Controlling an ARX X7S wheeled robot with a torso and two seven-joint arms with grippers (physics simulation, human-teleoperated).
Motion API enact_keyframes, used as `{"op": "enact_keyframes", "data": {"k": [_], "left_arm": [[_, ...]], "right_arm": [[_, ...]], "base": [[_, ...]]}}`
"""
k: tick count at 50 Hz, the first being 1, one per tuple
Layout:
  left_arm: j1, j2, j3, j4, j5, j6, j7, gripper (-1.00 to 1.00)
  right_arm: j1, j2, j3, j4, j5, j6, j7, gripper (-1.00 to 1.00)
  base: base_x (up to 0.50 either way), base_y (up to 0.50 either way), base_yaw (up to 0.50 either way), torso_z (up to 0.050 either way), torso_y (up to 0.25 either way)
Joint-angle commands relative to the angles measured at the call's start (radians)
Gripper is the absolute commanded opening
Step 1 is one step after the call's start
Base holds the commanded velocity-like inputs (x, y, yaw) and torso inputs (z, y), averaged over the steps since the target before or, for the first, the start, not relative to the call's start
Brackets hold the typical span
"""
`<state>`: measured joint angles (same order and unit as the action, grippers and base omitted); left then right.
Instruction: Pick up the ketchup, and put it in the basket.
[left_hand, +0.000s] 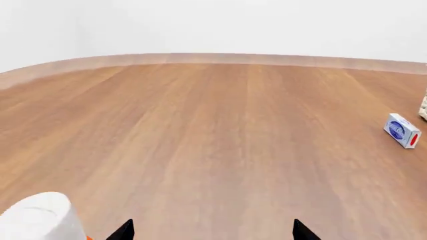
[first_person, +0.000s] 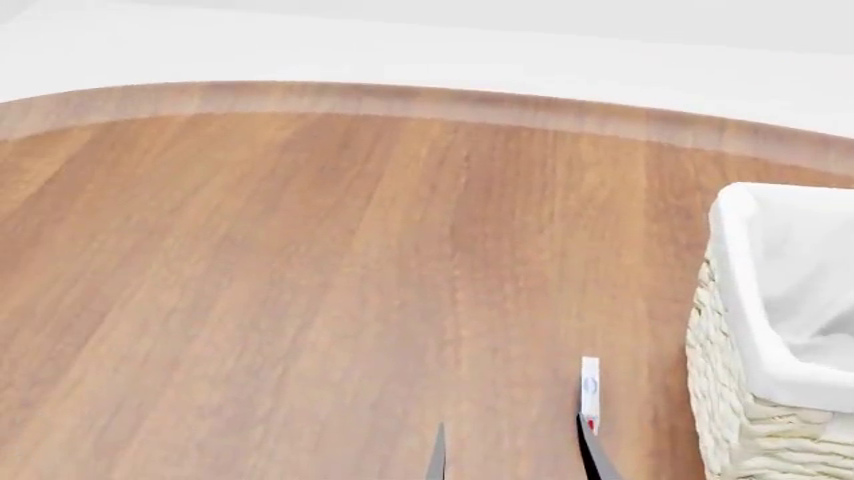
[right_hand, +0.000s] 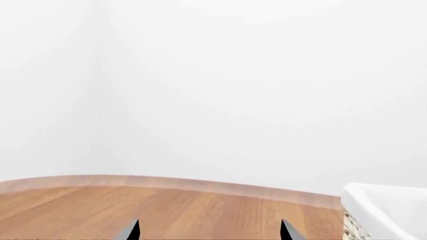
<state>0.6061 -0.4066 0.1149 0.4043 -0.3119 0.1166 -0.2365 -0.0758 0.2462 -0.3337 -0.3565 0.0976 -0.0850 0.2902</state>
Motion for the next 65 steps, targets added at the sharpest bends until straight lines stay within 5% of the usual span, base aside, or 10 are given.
{"op": "enact_keyframes", "data": {"k": [1, 20, 43, 65], "left_arm": [[0.047, 0.005, -0.054, -0.016, -0.091, -0.068, 0.001, 1.0], [0.038, 0.009, -0.092, -0.049, -0.223, -0.152, -0.033, 1.0], [-0.015, 0.008, -0.127, -0.142, -0.171, -0.137, -0.083, 1.0], [-0.104, 0.043, -0.112, -0.403, -0.071, 0.057, -0.008, 1.0]], "right_arm": [[0.002, -0.016, 0.022, 0.003, -0.021, -0.001, -0.007, 1.0], [0.008, -0.008, 0.015, 0.013, -0.014, -0.004, 0.002, 1.0], [0.008, 0.0, 0.001, 0.011, -0.008, 0.0, 0.012, 1.0], [0.015, 0.007, -0.009, 0.023, 0.0, -0.006, 0.017, 1.0]], "base": [[0.0, 0.0, 0.0, 0.0, 0.0], [0.0, 0.0, 0.0, 0.0, 0.0], [0.0, 0.0, 0.0, 0.0, 0.0], [0.0, 0.0, 0.0, 0.0, 0.0]]}}
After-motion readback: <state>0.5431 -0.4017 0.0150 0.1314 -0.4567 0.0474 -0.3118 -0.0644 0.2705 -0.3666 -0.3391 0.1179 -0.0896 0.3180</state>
